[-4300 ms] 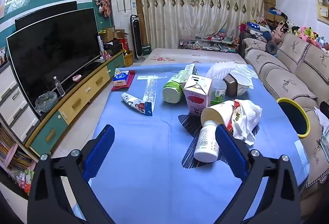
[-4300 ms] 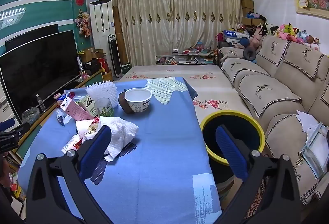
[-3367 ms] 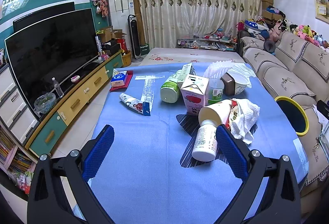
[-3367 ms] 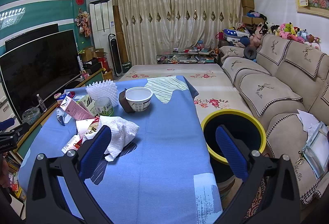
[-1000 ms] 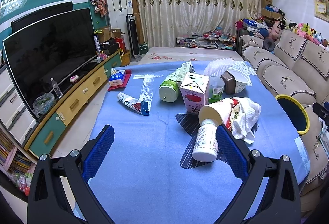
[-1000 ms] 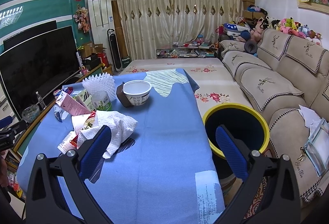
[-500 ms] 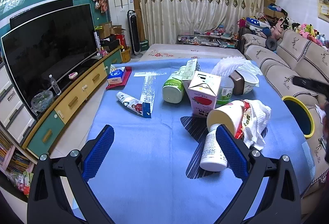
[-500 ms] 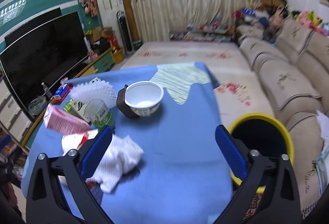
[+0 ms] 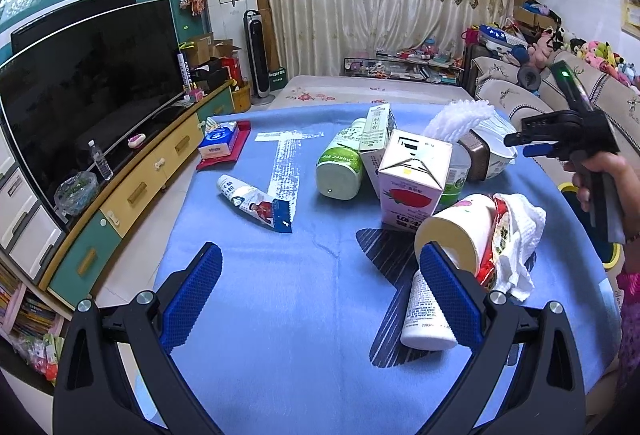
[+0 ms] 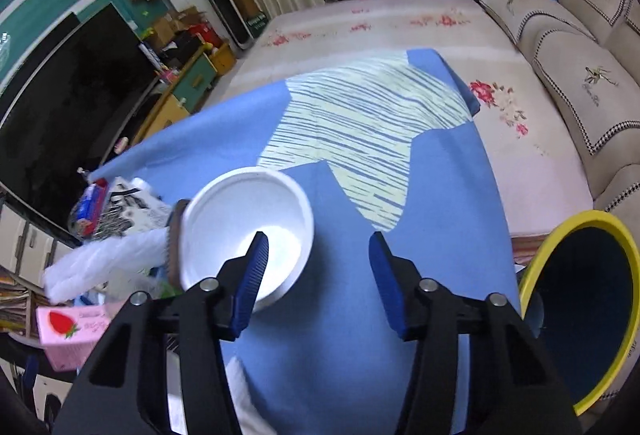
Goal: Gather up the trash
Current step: 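Grasp the white bowl on the table with the right gripper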
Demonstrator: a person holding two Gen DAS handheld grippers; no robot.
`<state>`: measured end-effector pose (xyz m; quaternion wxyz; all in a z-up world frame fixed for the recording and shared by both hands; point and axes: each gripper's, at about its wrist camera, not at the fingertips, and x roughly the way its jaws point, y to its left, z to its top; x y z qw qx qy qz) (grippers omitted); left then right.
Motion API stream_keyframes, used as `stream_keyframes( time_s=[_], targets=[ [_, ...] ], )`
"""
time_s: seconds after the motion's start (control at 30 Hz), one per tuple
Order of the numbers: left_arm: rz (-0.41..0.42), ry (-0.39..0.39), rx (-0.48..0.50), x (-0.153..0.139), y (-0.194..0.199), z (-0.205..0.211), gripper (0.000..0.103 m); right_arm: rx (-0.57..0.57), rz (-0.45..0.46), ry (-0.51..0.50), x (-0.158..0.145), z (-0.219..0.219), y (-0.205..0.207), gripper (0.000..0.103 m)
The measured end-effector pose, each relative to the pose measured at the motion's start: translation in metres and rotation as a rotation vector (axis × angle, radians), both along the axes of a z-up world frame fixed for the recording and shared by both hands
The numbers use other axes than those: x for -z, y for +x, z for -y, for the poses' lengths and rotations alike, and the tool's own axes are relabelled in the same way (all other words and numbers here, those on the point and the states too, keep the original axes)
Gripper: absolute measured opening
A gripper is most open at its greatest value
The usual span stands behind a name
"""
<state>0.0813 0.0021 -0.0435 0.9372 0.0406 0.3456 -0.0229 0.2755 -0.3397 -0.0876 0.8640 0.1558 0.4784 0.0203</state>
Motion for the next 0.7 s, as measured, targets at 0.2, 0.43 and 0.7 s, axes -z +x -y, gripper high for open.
stream_keyframes(
  time_s=[0.2, 0.43, 0.7],
  targets=[
    [-0.020, -0.007, 0.023, 0.008, 0.011, 0.010, 0.098, -0.022, -0.044, 0.015, 0.016, -0.007, 0.016, 0.026],
    [-0.021, -0.013, 0.041, 0.010, 0.013, 0.017, 0.098, 0.003, -0.006, 0.014, 0.011, -0.004, 0.012, 0.006],
    [-0.023, -0.021, 0.058, 0.011, 0.007, 0.019, 0.098, 0.063, 0.071, 0.015, -0.011, 0.016, -0.005, 0.006]
  ],
)
